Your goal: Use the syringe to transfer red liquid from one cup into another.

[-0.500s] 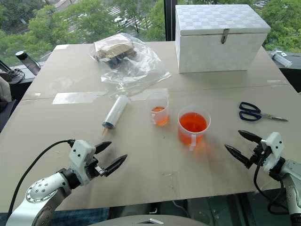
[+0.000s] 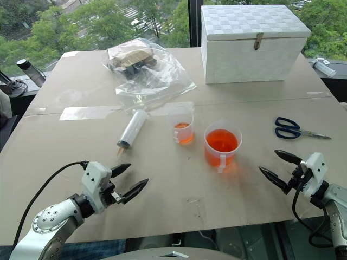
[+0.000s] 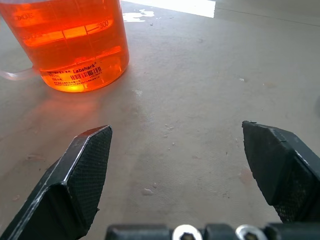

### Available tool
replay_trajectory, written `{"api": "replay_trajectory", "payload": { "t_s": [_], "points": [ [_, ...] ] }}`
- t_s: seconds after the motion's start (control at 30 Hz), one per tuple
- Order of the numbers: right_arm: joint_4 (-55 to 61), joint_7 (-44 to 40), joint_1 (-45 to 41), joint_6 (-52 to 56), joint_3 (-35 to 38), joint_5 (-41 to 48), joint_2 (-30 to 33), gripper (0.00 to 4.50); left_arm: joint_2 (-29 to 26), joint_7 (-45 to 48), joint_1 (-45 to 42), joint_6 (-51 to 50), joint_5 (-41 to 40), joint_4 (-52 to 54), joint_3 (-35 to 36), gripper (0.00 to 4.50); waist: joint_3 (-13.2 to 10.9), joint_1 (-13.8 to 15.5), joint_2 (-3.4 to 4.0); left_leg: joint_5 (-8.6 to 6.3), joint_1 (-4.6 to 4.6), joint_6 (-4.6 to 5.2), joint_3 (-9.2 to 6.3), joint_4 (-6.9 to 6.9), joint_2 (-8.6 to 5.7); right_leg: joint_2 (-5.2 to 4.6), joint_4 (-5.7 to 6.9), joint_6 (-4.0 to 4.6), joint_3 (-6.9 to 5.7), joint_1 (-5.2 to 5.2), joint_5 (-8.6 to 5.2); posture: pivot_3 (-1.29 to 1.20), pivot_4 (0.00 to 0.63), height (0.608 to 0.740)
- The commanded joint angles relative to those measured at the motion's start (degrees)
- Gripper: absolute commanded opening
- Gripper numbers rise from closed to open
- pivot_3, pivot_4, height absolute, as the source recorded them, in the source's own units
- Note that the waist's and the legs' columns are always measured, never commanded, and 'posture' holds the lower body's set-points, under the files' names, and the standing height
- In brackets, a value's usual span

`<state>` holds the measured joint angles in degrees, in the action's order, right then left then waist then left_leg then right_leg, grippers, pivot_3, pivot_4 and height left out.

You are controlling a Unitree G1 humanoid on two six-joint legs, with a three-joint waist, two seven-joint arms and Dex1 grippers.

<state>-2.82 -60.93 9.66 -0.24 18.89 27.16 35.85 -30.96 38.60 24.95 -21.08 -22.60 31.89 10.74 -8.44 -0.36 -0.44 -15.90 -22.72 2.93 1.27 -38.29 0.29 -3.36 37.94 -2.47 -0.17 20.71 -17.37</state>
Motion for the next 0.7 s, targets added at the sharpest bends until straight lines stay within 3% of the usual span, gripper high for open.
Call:
{"api": "replay_trajectory", "payload": {
  "t_s": [0.03,0.7],
  "points": [
    [0.2,-0.6,-0.6,-0.5,0.5,0.4,0.8,4.42,-0.1,0.2,0.5,1.0,-0.8,0.9,1.2,4.5,0.0,0.0,0.0,0.0,0.0,0.0,0.0,0.0,0.0,0.0,0.0,0.0,0.0,0.0,0.0,0.0,0.15,0.74],
    [0.4,-0.2,-0.3,-0.8,-0.1,0.3,0.2,4.42,-0.2,-0.2,0.4,0.5,-1.1,1.6,1.4,4.5,0.0,0.0,0.0,0.0,0.0,0.0,0.0,0.0,0.0,-0.01,0.0,0.0,0.0,0.0,0.0,0.0,0.15,0.74]
  ]
}}
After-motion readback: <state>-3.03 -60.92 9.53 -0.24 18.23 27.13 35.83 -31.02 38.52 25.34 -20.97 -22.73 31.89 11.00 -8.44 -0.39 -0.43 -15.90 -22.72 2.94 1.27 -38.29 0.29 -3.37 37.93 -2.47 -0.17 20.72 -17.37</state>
